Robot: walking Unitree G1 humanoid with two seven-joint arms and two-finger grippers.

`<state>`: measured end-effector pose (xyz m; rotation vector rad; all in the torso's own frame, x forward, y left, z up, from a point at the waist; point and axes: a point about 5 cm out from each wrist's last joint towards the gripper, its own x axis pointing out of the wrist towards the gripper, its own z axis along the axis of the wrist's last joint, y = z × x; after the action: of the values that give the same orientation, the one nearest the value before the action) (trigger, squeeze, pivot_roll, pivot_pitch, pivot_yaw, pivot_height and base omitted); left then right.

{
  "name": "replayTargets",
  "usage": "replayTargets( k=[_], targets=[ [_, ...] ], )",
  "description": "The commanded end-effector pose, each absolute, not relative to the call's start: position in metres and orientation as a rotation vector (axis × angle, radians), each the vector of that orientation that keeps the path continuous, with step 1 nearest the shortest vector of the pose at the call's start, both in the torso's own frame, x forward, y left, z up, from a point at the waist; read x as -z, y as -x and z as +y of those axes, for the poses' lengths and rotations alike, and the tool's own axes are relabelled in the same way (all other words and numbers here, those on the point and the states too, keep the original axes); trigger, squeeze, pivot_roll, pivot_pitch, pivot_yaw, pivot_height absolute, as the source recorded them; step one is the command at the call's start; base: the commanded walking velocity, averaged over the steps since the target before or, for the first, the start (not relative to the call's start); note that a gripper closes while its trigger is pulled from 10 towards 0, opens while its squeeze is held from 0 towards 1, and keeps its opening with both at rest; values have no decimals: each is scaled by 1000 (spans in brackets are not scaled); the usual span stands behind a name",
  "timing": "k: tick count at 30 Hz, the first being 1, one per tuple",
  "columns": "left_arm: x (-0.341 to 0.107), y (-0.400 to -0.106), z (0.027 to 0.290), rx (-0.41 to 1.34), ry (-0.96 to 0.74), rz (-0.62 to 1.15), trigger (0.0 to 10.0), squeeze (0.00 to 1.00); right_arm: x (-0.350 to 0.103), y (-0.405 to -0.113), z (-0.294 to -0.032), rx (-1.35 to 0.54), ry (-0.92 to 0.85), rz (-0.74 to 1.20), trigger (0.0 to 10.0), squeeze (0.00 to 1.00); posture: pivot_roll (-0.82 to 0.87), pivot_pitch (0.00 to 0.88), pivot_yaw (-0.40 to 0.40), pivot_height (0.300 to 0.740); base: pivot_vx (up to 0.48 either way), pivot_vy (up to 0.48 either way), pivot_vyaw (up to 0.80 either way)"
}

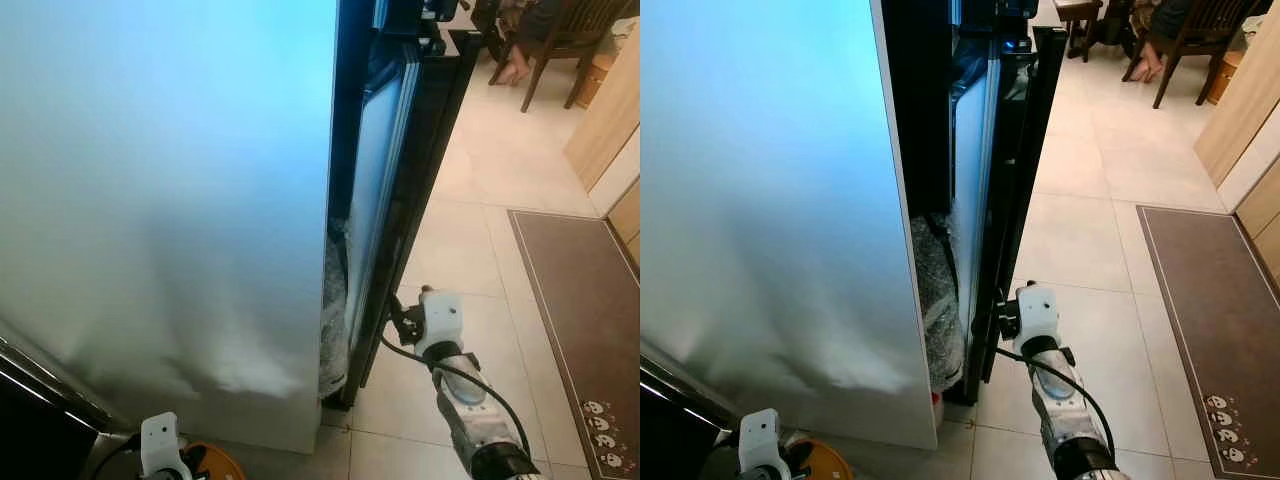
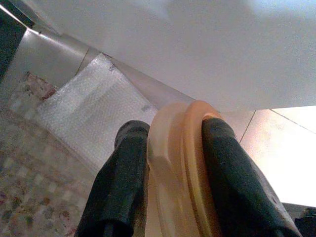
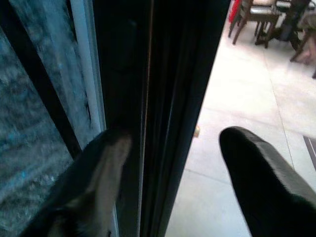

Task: Restocking fridge

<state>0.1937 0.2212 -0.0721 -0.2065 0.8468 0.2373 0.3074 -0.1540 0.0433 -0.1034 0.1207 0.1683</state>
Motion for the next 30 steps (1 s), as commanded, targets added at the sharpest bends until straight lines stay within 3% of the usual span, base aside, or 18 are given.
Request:
replayTargets(
  k=[1,8,16,17,30],
  targets=[
    [76,-187,220,-233,196,880,10000,0,-50,-311,-149,-202,104,91,10000,1000,-115,61,6,740,0,0,0],
    [76,-187,220,-236,193,879,10000,0,-47,-309,-139,-289,93,106,10000,1000,-110,58,4,740,0,0,0],
    [76,-188,220,-233,188,879,10000,0,-51,-316,-142,-259,122,107,10000,992,-114,52,6,740,0,0,0],
    [76,-188,220,-232,189,878,10000,0,-54,-320,-145,-235,130,106,10000,0,-112,48,5,740,0,0,0],
    [75,-189,220,-235,192,873,10000,0,-64,-332,-145,-222,150,91,10000,0,-108,50,1,740,0,0,0]
  ],
)
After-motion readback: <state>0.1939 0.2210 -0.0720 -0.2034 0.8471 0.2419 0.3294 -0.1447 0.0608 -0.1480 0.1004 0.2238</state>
